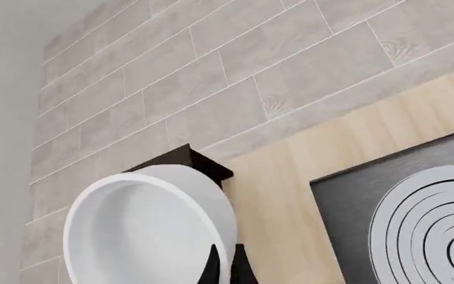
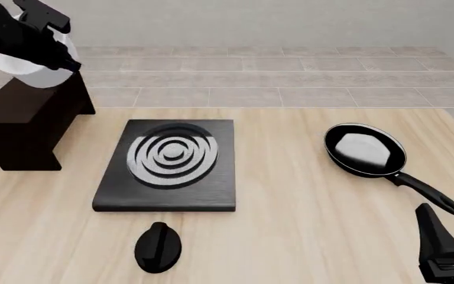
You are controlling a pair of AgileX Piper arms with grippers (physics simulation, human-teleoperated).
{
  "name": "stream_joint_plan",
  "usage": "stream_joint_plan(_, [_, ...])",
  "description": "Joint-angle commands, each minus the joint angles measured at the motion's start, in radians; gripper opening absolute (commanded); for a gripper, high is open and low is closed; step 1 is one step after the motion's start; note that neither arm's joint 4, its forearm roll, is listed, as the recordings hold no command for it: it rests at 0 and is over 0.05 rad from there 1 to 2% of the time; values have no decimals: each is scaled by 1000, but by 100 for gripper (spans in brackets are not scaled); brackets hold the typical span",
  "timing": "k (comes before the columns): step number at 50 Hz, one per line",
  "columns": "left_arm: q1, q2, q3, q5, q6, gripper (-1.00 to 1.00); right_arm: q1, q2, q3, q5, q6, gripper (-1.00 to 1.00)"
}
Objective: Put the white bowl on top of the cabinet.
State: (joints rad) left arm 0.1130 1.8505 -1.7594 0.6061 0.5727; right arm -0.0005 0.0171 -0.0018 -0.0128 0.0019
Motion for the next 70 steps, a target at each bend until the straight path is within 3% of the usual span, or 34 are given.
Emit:
stream_joint_plan(1, [97, -24, 17, -27, -26, -100, 0, 0, 0, 0, 0, 100])
stream_joint_plan(3, [114, -24, 40, -34, -4, -100, 0, 0, 0, 0, 0, 100])
stream_joint_plan(8, [111, -9, 19, -14, -35, -100, 0, 0, 0, 0, 0, 100])
stream_joint_plan(10, [146, 12, -25, -6, -9, -100, 0, 0, 0, 0, 0, 100])
stream_joint_plan(15, [166, 42, -71, 21, -23, -100, 0, 0, 0, 0, 0, 100])
stream_joint_plan(20, [158, 82, -89, 45, -101, -100, 0, 0, 0, 0, 0, 100])
stream_joint_plan(34, [181, 154, -126, 22, -111, -100, 0, 0, 0, 0, 0, 100])
stream_joint_plan(37, [169, 168, -145, 27, -148, -100, 0, 0, 0, 0, 0, 100])
stream_joint_plan(45, [139, 174, -45, -18, -115, -100, 0, 0, 0, 0, 0, 100])
stream_joint_plan(53, [115, 192, -52, -8, -182, -100, 0, 0, 0, 0, 0, 100])
stream_joint_plan(66, [123, 199, -75, 14, -180, -100, 0, 0, 0, 0, 0, 100])
stream_joint_plan(67, [122, 199, -75, 17, -180, 100, 0, 0, 0, 0, 0, 100])
stream_joint_plan(70, [125, 198, -89, 26, -171, 100, 0, 0, 0, 0, 0, 100])
